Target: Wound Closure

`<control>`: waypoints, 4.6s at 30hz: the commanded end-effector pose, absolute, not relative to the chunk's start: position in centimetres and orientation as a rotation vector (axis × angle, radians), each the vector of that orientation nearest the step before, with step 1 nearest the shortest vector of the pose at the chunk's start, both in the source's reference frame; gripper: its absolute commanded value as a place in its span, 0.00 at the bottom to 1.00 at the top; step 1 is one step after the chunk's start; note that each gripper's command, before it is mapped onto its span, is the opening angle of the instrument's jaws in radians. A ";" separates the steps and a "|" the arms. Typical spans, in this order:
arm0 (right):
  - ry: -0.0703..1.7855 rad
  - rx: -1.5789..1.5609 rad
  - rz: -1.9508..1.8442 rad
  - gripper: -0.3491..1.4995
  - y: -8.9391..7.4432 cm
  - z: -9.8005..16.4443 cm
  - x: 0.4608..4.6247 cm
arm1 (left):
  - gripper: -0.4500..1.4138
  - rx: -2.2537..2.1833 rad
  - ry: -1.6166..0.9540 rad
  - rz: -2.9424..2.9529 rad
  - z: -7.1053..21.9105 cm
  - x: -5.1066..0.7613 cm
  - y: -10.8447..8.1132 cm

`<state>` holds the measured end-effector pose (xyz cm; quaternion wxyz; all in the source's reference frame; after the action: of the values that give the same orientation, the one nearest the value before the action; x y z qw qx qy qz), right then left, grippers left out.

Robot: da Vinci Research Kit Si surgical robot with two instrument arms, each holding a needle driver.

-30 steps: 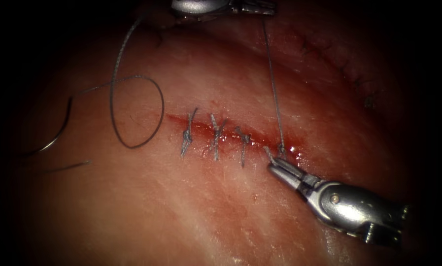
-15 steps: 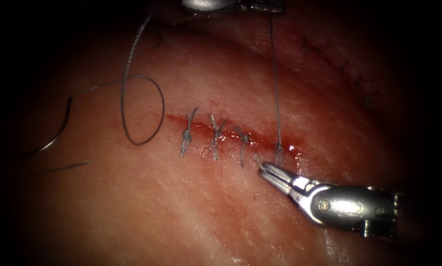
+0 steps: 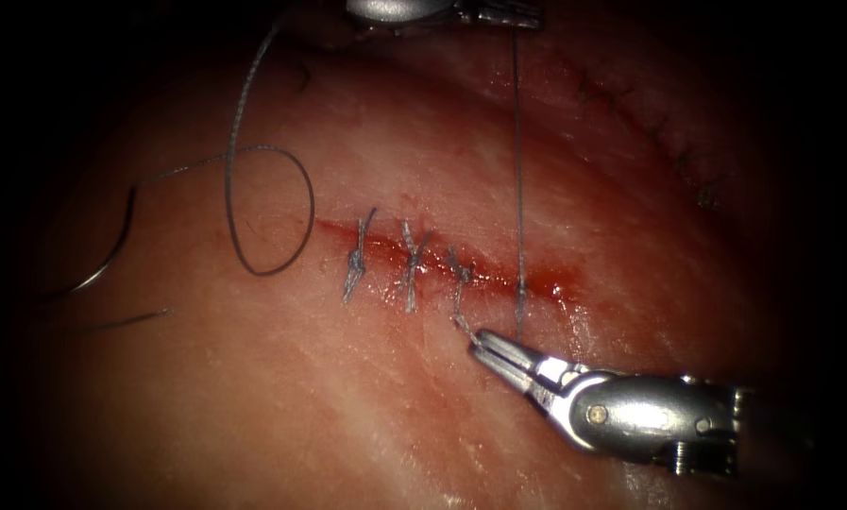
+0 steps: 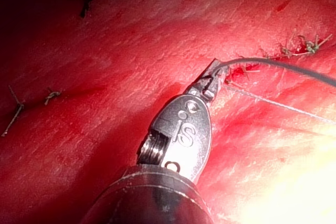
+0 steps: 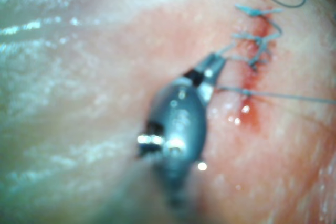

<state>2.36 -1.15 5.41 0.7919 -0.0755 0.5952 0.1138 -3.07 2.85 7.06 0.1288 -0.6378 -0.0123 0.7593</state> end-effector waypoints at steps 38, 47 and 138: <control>1.232 0.229 0.846 0.86 0.3 5.3 1.78 | 0.00 -1.985 -0.031 2.207 5.3 -3.28 2.1; 1.184 0.249 0.892 0.94 0.4 5.8 2.10 | 0.00 -2.005 -0.017 2.214 5.0 -3.32 2.0; 1.360 0.079 0.781 0.99 0.2 5.3 1.10 | 0.00 -1.749 0.146 2.250 6.2 -1.24 2.5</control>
<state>1.04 0.29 5.24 0.7080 0.0342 0.6122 0.3503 -1.18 2.48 6.19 0.1495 -0.6029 0.0509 0.7820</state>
